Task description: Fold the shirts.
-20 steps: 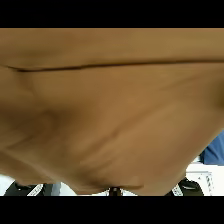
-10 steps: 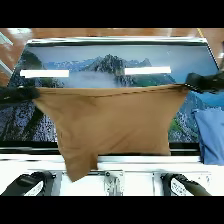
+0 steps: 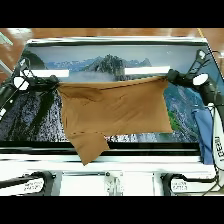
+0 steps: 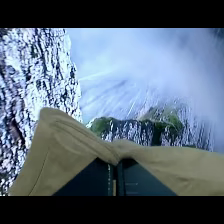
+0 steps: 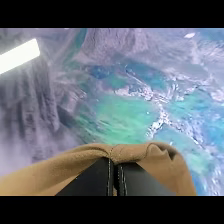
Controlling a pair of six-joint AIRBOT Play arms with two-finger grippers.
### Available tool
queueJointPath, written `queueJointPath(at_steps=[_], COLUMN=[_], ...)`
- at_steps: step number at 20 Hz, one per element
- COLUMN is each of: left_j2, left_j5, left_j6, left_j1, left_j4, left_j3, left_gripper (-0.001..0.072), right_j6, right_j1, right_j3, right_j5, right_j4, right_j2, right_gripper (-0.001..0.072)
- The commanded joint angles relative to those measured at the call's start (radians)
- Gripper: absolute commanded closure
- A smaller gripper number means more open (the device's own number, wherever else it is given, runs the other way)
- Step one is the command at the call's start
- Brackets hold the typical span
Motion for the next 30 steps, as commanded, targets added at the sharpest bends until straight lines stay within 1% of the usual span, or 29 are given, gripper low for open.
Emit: queueJointPath(at_steps=[1, 2, 3, 4, 5, 6, 7, 8, 9, 10, 11, 13, 15, 16, 19, 21, 22, 23, 24, 28, 29, 30], left_j2=[-0.08, -0.075, -0.069, -0.066, -0.066, -0.066, -0.063, -0.057, -0.051, -0.04, -0.021, 0.029, 0.064, 0.068, 0.067, 0.066, 0.066, 0.062, 0.055, 0.016, 0.005, 0.001], left_j5=[-0.015, -0.035, -0.085, -0.166, -0.287, -0.414, -0.555, -0.695, -0.803, -0.865, -0.874, -0.83, -0.751, -0.702, -0.547, -0.472, -0.444, -0.424, -0.411, -0.34, -0.323, -0.31], left_j6=[0.046, 0.046, 0.047, 0.049, 0.101, 0.169, 0.249, 0.322, 0.378, 0.4, 0.402, 0.409, 0.465, 0.487, 0.557, 0.581, 0.581, 0.577, 0.577, 0.578, 0.577, 0.576], left_j1=[0.023, 0.033, 0.054, 0.089, 0.141, 0.195, 0.254, 0.307, 0.349, 0.387, 0.413, 0.427, 0.417, 0.413, 0.381, 0.348, 0.33, 0.317, 0.307, 0.249, 0.229, 0.211], left_j4=[-0.082, -0.082, -0.081, -0.077, -0.078, -0.078, -0.079, -0.079, -0.079, -0.079, -0.086, -0.109, -0.172, -0.224, -0.369, -0.416, -0.415, -0.423, -0.439, -0.537, -0.555, -0.562], left_j3=[0.016, 0.018, 0.032, 0.061, 0.101, 0.137, 0.162, 0.164, 0.148, 0.107, 0.045, -0.137, -0.322, -0.4, -0.555, -0.604, -0.615, -0.619, -0.619, -0.62, -0.62, -0.619], left_gripper=[0.0634, 0.0451, 0.0179, 0.002, 0.0018, 0.0025, 0.005, 0.005, 0.0049, 0.005, 0.0049, 0.0049, 0.005, 0.005, 0.005, 0.005, 0.0052, 0.0083, 0.0129, 0.0133, 0.025, 0.0518], right_j6=[-0.026, -0.026, -0.03, -0.046, -0.055, -0.055, -0.055, -0.04, -0.024, -0.026, -0.039, -0.081, -0.116, -0.124, -0.124, -0.126, -0.126, -0.126, -0.126, -0.122, -0.122, -0.124], right_j1=[0.033, 0.03, 0.021, 0.002, -0.024, -0.06, -0.097, -0.14, -0.186, -0.233, -0.28, -0.364, -0.405, -0.406, -0.374, -0.353, -0.347, -0.347, -0.347, -0.347, -0.347, -0.347], right_j3=[-0.002, -0.002, -0.002, -0.002, -0.002, -0.002, -0.002, -0.002, -0.002, -0.002, -0.013, -0.071, -0.135, -0.159, -0.19, -0.19, -0.19, -0.19, -0.19, -0.193, -0.193, -0.193], right_j5=[-0.06, -0.045, -0.019, 0.023, 0.074, 0.148, 0.239, 0.366, 0.513, 0.632, 0.724, 0.826, 0.858, 0.856, 0.835, 0.825, 0.817, 0.812, 0.812, 0.817, 0.83, 0.847], right_j4=[0.022, 0.021, 0.021, 0.007, -0.042, -0.133, -0.243, -0.362, -0.45, -0.48, -0.46, -0.32, -0.175, -0.138, -0.128, -0.128, -0.129, -0.128, -0.13, -0.137, -0.137, -0.138], right_j2=[-0.06, -0.048, -0.026, 0.009, 0.05, 0.097, 0.14, 0.176, 0.197, 0.2, 0.197, 0.196, 0.196, 0.196, 0.196, 0.195, 0.195, 0.195, 0.195, 0.179, 0.166, 0.149], right_gripper=[0.0624, 0.0525, 0.0272, 0.0108, 0.0105, 0.0106, 0.0106, 0.0106, 0.0106, 0.0106, 0.0106, 0.0106, 0.0106, 0.0106, 0.0106, 0.0106, 0.0106, 0.0106, 0.0106, 0.0106, 0.0106, 0.0102])
